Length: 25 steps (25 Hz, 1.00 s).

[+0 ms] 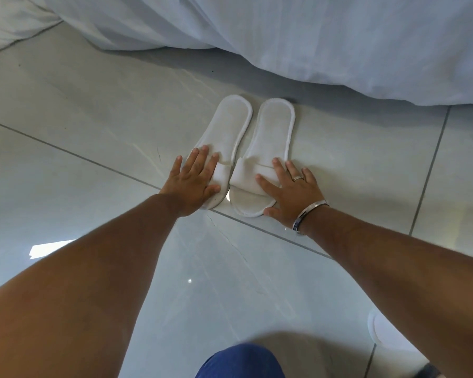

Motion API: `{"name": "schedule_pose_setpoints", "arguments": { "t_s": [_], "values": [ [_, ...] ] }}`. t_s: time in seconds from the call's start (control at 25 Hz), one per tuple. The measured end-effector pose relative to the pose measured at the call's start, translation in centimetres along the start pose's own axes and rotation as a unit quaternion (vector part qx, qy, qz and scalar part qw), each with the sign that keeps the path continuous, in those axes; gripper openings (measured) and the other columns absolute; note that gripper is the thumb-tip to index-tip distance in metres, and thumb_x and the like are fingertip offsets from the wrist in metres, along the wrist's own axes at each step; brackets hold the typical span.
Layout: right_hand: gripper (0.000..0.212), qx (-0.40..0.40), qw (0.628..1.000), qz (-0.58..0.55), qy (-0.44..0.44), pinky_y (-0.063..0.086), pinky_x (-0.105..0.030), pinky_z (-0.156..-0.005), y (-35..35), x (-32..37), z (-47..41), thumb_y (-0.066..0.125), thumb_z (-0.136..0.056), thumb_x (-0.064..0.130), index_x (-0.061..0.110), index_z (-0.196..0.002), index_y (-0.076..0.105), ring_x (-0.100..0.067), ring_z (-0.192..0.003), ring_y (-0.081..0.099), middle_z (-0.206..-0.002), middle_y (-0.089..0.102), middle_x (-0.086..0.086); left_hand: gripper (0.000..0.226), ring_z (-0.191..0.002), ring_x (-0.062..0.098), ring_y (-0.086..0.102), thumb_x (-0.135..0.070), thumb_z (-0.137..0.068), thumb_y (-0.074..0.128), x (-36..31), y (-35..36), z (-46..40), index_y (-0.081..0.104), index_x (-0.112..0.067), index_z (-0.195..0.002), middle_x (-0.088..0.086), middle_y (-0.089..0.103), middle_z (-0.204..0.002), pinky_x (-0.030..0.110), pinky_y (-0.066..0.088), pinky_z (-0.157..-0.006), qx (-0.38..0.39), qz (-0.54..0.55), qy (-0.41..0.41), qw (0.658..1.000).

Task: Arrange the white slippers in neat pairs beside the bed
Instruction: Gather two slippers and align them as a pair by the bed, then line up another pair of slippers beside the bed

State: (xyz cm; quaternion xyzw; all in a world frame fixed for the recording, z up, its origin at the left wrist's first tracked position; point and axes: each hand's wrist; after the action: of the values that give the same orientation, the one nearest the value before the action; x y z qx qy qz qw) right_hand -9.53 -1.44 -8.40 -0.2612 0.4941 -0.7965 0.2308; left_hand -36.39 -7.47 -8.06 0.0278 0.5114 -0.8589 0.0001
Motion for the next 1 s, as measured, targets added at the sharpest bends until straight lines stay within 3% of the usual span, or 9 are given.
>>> {"name": "schedule_pose_setpoints", "arguments": {
  "t_s": [0.2,0.28,0.36,0.48,0.6,0.76,0.84,0.92,1.0],
  "values": [
    [0.082,0.018,1.0,0.01,-0.012,0.001,-0.052,-0.119,-1.1,-0.2,0.2,0.05,-0.081,0.064,0.044,-0.147,0.004,-0.033,-0.148,-0.002,-0.162,-0.008,-0.008,0.076,-0.151,0.022,-0.014,-0.065,-0.095,0.012,0.2,-1.1,0.1,-0.015,-0.026,-0.154,0.003,-0.019,-0.164,0.06,-0.006,-0.118,0.024,-0.022,-0.005,0.999],
    [0.085,-0.01,1.0,0.013,-0.022,-0.002,-0.054,-0.117,-2.6,-0.7,1.2,0.046,-0.081,0.068,0.041,-0.148,0.001,-0.035,-0.148,-0.005,-0.162,-0.007,-0.01,0.083,-0.151,0.026,-0.013,-0.072,-0.091,0.012,-0.4,-2.1,0.9,-0.011,-0.025,-0.155,0.006,-0.016,-0.165,0.061,-0.005,-0.119,-0.007,-0.025,-0.012,1.0],
    [0.09,-0.066,0.996,0.02,-0.059,0.003,-0.057,-0.116,-4.9,-2.6,3.4,0.049,-0.079,0.068,0.037,-0.149,0.002,-0.04,-0.147,0.003,-0.162,0.001,-0.014,0.088,-0.151,0.032,-0.009,-0.075,-0.088,0.015,-2.4,-3.2,1.7,-0.006,-0.024,-0.157,0.008,-0.012,-0.165,0.06,-0.001,-0.119,-0.064,-0.031,-0.018,0.997],
    [0.089,-0.119,0.985,0.094,-0.087,0.024,-0.059,-0.111,-7.4,-10.5,10.3,0.061,-0.075,0.059,0.028,-0.148,0.022,-0.043,-0.141,0.027,-0.157,0.025,-0.018,0.09,-0.151,0.035,-0.004,-0.075,-0.086,0.018,-11.1,-4.9,-0.2,0.001,-0.022,-0.157,0.012,-0.004,-0.165,0.059,0.003,-0.12,-0.091,-0.025,0.051,0.994],
    [0.082,-0.058,0.99,0.123,0.029,0.025,-0.058,-0.111,-7.2,-20.8,19.7,0.064,-0.077,0.053,0.026,-0.147,0.03,-0.043,-0.141,0.028,-0.155,0.028,-0.019,0.087,-0.151,0.035,0.002,-0.073,-0.088,0.02,-24.5,-5.2,-3.5,0.01,-0.022,-0.158,0.013,0.005,-0.165,0.059,0.004,-0.12,-0.077,-0.032,0.171,0.982],
    [0.082,0.023,0.959,0.036,0.281,0.01,-0.054,-0.116,-3.2,-30.9,28.7,0.049,-0.086,0.057,0.029,-0.151,0.008,-0.039,-0.147,0.005,-0.162,0.003,-0.015,0.081,-0.149,0.034,0.019,-0.069,-0.087,0.033,-39.1,-3.2,-2.7,0.035,-0.02,-0.152,0.011,0.025,-0.161,0.06,0.013,-0.119,-0.059,-0.066,0.341,0.936],
    [0.082,0.047,0.934,-0.018,0.355,0.01,-0.052,-0.117,-0.9,-34.1,29.8,0.044,-0.087,0.059,0.029,-0.151,0.001,-0.036,-0.148,0.003,-0.162,-0.003,-0.012,0.078,-0.145,0.032,0.03,-0.068,-0.084,0.041,-43.9,-1.7,-1.0,0.046,-0.02,-0.146,0.009,0.037,-0.157,0.059,0.022,-0.116,-0.031,-0.109,0.417,0.902],
    [0.081,0.019,0.926,-0.072,0.369,0.018,-0.05,-0.116,0.7,-36.1,28.8,0.046,-0.088,0.056,0.026,-0.152,0.006,-0.037,-0.146,0.012,-0.162,0.002,-0.015,0.079,-0.148,0.031,0.022,-0.064,-0.088,0.041,-46.8,0.5,0.0,0.034,-0.018,-0.152,0.009,0.029,-0.16,0.057,0.014,-0.118,0.005,-0.127,0.488,0.864],
    [0.078,-0.035,0.92,-0.115,0.374,0.023,-0.05,-0.115,1.2,-37.2,26.9,0.045,-0.089,0.054,0.023,-0.152,0.012,-0.038,-0.145,0.018,-0.16,0.009,-0.019,0.08,-0.151,0.03,-0.004,-0.057,-0.095,0.036,-48.0,2.1,0.1,0.007,-0.017,-0.157,0.008,0.004,-0.166,0.054,-0.007,-0.119,0.053,-0.149,0.531,0.833]
  ]
}}
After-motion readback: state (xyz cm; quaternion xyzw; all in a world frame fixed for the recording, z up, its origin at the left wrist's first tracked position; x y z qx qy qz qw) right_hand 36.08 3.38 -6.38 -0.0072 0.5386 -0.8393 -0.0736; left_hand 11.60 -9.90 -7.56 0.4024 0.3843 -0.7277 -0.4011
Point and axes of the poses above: each hand's wrist, its own z-axis away from the middle knuckle, its own y-axis out of the palm, x = y × z
